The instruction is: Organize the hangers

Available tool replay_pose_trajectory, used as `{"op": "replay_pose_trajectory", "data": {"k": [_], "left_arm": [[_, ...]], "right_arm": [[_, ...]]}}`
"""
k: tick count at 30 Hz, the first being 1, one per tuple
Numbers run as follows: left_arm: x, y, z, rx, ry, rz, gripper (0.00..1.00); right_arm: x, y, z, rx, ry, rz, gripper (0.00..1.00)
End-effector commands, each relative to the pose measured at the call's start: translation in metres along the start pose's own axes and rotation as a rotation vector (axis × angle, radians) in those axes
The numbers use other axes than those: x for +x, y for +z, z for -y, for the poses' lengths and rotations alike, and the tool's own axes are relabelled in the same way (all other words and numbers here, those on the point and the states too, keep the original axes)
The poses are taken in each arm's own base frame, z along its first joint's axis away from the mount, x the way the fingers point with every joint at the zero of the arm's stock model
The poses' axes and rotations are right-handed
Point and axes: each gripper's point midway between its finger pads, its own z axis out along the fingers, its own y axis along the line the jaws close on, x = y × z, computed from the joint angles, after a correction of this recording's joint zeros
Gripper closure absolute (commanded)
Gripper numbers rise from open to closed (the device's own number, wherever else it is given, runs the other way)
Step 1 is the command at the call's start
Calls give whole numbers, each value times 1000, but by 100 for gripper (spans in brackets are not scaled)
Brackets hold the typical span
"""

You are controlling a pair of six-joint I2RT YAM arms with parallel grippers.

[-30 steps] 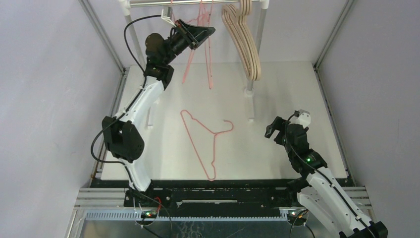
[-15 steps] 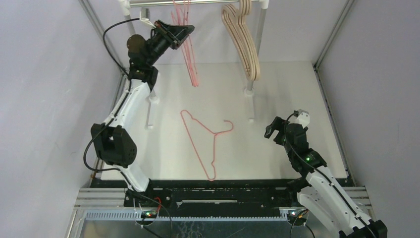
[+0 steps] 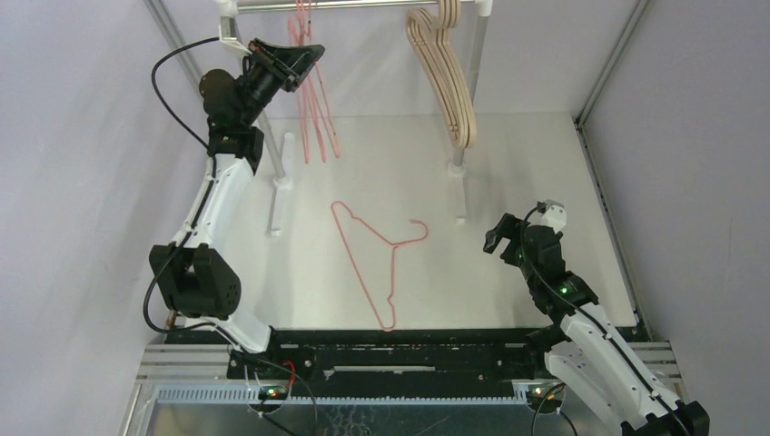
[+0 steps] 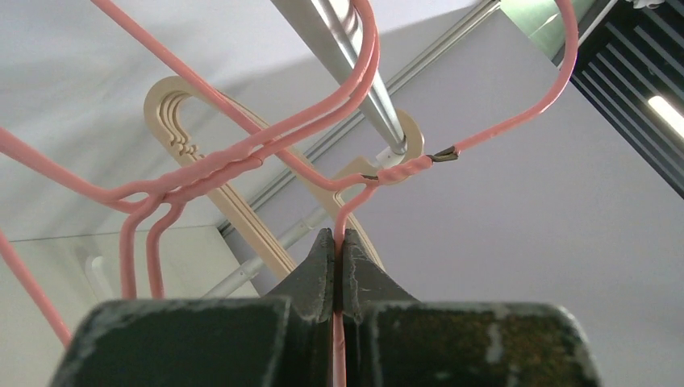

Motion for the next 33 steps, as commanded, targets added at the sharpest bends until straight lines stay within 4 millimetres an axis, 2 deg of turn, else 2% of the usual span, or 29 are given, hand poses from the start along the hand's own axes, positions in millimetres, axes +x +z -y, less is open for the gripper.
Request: {"op": "replay_pose_trajectory", "data": {"k": [1,6,16,22,24,33], "left_arm": [[-7,-3,27,73,57,-10,100],[-6,1,17,25,54,-18,100],[7,10,-10,-135,68,-59,100],[3,20,-3,-159,72,-56,100],[4,21,-9,-191,69,-62,99],[13,0,-39,-347,113,-64,76]], "right_arm": [[-16,-2,-8,-28,17,47,0],[-17,-2,-8,-26,17,51,0],[-15,-2,-6,-16,11,45,0],[-14,-1,-3,-4,6,42,0],[-14,-2,-3,-2,6,42,0],[-10,-2,-1,-3,10,43,0]]}}
